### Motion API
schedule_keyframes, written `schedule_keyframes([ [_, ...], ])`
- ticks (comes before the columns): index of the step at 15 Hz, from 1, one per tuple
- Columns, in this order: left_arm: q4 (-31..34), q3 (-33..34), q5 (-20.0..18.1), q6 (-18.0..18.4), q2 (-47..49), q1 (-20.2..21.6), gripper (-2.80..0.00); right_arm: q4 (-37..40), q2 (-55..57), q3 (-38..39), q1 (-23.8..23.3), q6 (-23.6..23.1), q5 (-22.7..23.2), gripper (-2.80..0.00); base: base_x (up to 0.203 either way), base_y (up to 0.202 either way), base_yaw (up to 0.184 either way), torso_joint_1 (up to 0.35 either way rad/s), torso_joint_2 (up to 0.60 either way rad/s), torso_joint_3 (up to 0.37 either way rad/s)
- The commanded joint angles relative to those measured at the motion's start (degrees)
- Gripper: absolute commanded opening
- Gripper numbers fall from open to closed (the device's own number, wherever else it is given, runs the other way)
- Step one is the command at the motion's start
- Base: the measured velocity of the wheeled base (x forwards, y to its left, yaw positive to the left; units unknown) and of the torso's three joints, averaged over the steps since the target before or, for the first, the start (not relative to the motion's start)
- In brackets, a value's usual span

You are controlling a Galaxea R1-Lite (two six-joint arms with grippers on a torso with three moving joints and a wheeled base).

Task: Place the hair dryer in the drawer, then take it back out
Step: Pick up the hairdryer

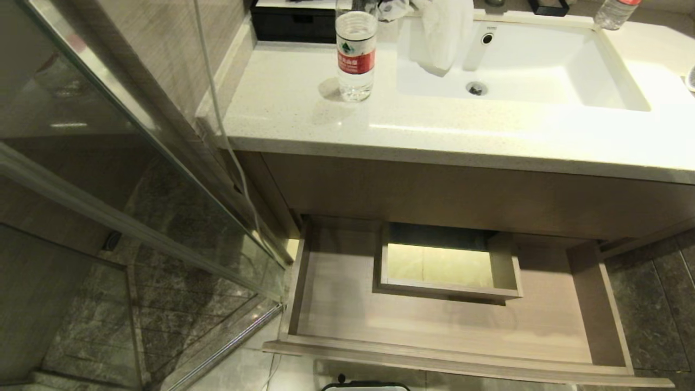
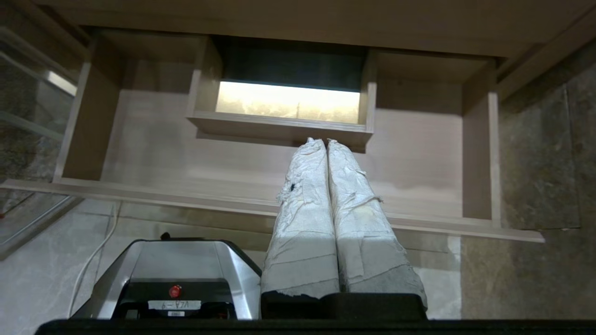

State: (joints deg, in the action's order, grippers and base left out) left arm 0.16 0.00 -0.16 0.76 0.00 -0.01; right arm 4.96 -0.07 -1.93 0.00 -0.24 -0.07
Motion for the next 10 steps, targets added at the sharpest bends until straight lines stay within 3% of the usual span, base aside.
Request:
schedule_keyframes([
  [1,0.02,0.0,-0.04,0.03,0.0,0.01,0.0,0.05,-0.01,-0.01,0.0,-0.02,-0.01,-2.8,0.0,0.0,0.0,0.0,0.0,0.0],
  [10,0.11,0.0,-0.02,0.03,0.0,0.01,0.0,0.05,-0.01,-0.01,0.0,0.07,-0.1,-2.8,0.0,0.0,0.0,0.0,0.0,0.0],
])
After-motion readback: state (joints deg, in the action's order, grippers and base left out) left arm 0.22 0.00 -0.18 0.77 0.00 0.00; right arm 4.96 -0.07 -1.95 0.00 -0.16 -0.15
